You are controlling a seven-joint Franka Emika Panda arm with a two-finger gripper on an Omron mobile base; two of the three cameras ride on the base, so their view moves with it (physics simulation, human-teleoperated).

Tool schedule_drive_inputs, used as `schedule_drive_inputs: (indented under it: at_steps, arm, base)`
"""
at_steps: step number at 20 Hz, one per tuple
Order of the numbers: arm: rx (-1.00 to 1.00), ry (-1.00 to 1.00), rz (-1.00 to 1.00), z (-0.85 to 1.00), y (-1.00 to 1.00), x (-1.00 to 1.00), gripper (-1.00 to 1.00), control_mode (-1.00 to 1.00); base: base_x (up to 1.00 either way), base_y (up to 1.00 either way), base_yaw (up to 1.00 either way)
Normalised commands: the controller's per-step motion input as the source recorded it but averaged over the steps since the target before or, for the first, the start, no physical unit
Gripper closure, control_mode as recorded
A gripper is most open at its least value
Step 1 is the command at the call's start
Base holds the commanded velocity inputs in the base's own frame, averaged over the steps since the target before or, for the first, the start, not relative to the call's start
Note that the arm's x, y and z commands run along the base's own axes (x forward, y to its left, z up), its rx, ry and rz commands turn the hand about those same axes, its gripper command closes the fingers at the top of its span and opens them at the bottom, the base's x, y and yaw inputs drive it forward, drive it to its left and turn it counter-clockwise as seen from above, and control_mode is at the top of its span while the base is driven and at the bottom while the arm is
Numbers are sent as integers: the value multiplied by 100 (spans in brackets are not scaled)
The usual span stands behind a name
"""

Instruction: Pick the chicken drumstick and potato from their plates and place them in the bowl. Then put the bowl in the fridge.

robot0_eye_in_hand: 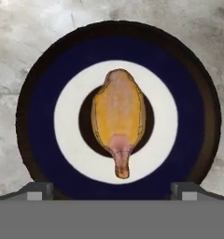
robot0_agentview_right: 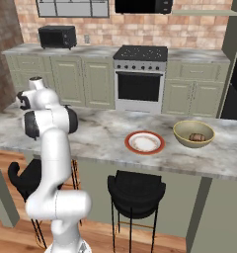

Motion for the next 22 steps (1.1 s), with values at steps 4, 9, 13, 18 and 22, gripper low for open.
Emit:
schedule_drive_inputs:
  at_steps: [4, 9, 13, 18, 22]
  arm:
    - [-2, 0, 0, -22, 2, 44, -100, -100]
    - [0, 2, 0, -26, 6, 34, -100, -100]
    - [0, 4, 0, -29, 11, 29, -100, -100]
    - [-1, 6, 0, -29, 9, 14, -100, -100]
    - [-4, 6, 0, -30, 6, 0, -100, -100]
  base:
    - [0, 0, 0]
    - [0, 0, 0]
    - [0, 0, 0]
    - [0, 0, 0]
    - [0, 0, 0]
